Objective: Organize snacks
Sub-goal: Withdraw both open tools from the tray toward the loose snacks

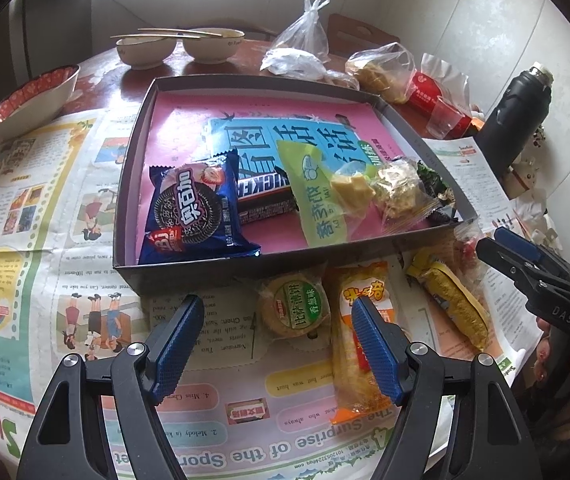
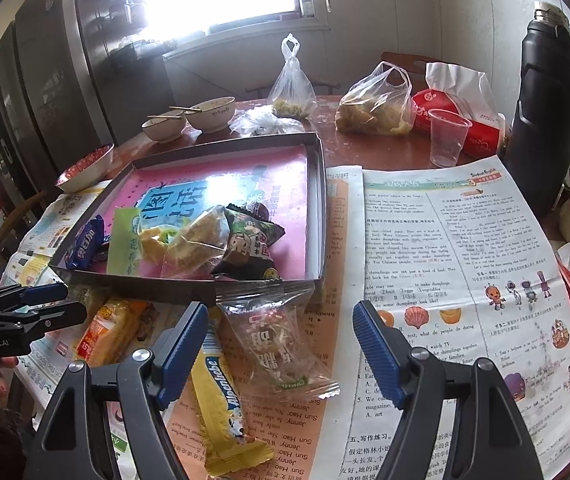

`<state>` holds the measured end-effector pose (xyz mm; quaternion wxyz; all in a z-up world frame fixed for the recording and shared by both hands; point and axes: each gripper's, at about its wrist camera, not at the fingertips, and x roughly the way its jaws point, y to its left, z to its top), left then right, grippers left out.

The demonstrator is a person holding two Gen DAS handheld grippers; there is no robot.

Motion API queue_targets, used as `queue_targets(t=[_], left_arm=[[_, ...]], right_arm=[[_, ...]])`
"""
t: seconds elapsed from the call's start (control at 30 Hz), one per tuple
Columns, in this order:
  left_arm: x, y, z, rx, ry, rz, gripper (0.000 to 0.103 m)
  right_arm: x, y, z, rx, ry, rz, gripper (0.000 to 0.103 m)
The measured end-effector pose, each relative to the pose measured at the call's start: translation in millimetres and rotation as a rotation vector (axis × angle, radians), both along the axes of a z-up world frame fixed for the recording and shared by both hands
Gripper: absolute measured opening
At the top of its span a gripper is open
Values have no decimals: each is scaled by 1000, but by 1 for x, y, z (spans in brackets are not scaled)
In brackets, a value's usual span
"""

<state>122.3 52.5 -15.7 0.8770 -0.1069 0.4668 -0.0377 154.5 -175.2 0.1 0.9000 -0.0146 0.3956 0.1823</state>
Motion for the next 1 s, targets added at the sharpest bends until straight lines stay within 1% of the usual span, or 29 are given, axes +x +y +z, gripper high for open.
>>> queue_targets(t=[0.57,0.87,0.93,1.0], left_arm=[[6,1,-8,-10,11,18,77],[9,6,-12,-1,23,39,77],[9,5,-12,6,23,39,77],[9,4,-13,11,22,40,77]], right_arm=[[10,1,-24,-57,33,-11,74],[8,6,-30,-94,38,11,74],[8,7,-32,-99,40,12,73],[7,7,-33,-108,38,14,69]])
